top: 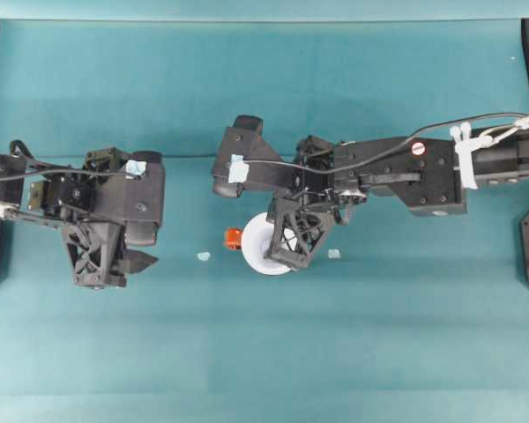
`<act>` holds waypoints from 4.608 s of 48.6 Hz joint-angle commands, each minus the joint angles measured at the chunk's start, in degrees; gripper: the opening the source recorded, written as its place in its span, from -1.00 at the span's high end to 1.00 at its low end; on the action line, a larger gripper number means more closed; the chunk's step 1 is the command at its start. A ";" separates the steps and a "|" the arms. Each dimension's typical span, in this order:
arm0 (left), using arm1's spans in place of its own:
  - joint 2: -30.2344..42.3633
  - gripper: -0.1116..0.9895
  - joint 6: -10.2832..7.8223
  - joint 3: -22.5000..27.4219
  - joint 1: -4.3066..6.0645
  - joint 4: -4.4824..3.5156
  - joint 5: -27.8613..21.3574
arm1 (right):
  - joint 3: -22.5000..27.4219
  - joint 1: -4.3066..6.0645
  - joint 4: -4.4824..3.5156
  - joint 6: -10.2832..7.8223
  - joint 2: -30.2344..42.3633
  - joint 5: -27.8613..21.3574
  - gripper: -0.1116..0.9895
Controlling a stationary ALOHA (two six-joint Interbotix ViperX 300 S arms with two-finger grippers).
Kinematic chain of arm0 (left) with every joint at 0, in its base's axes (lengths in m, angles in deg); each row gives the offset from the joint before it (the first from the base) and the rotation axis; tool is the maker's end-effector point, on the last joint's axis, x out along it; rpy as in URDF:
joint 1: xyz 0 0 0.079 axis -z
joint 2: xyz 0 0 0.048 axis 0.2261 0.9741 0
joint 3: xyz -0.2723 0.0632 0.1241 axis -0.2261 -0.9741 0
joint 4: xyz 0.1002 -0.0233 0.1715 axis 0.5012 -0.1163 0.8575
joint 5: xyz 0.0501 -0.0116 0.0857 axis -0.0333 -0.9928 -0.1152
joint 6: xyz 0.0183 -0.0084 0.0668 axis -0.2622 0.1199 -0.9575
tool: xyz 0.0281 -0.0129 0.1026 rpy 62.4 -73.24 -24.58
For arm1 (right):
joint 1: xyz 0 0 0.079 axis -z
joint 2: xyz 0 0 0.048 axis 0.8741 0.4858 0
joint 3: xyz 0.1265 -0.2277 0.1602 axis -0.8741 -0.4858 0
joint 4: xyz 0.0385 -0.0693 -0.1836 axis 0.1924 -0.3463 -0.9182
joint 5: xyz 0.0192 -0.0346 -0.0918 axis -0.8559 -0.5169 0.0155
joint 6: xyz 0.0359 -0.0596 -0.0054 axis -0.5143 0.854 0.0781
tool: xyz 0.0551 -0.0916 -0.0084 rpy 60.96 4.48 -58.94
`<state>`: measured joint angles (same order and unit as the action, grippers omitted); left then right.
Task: Put the paper cup into the moved red handle cup holder.
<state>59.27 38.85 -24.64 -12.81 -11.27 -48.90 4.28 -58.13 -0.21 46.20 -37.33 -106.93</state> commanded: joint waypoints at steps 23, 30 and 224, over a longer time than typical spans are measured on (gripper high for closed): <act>-0.35 -0.90 0.09 0.35 0.09 0.09 0.35 | 0.26 0.09 1.67 0.53 -0.53 -0.26 0.41; -0.35 -0.90 0.00 0.35 0.09 0.09 0.44 | 0.18 -0.44 1.49 0.70 -0.62 0.26 -0.35; -16.70 -0.90 -0.18 -4.31 -0.62 0.09 27.95 | -47.64 -3.69 -2.72 -0.70 -70.49 36.21 -0.79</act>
<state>42.66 38.59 -29.74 -13.33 -11.27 -21.30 -43.88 -61.90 -2.94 45.94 -108.08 -70.99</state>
